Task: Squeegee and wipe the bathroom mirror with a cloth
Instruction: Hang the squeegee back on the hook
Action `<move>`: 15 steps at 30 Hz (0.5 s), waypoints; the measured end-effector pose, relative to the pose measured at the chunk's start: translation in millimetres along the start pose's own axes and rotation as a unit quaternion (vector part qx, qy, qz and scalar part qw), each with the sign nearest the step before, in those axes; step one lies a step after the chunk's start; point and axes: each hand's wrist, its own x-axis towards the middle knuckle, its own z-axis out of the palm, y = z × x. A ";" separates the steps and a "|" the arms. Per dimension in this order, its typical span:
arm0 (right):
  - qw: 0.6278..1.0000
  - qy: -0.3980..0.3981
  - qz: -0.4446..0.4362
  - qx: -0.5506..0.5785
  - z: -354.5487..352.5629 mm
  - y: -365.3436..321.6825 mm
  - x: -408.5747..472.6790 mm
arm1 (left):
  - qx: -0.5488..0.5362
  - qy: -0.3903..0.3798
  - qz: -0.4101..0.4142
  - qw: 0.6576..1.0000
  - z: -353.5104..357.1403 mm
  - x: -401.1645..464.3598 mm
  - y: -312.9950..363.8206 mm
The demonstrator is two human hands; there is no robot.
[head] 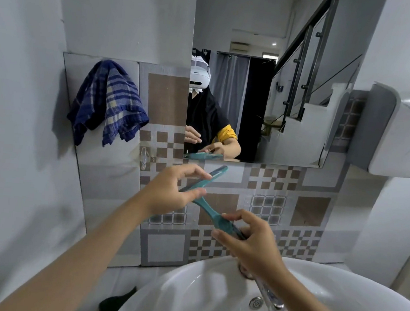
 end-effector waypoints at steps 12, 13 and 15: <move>0.970 -0.211 -0.035 -0.117 -38.0 -51.2 -5.4 | 0.014 -0.111 -0.062 0.992 -0.3 -50.0 24.8; 0.968 -0.215 -0.034 -0.124 -40.4 -54.4 -1.0 | 0.020 -0.119 -0.062 0.991 -1.0 -51.1 25.2; 0.974 -0.197 -0.024 -0.105 -52.0 -56.2 10.9 | 0.013 -0.126 -0.069 0.990 -3.3 -52.9 24.6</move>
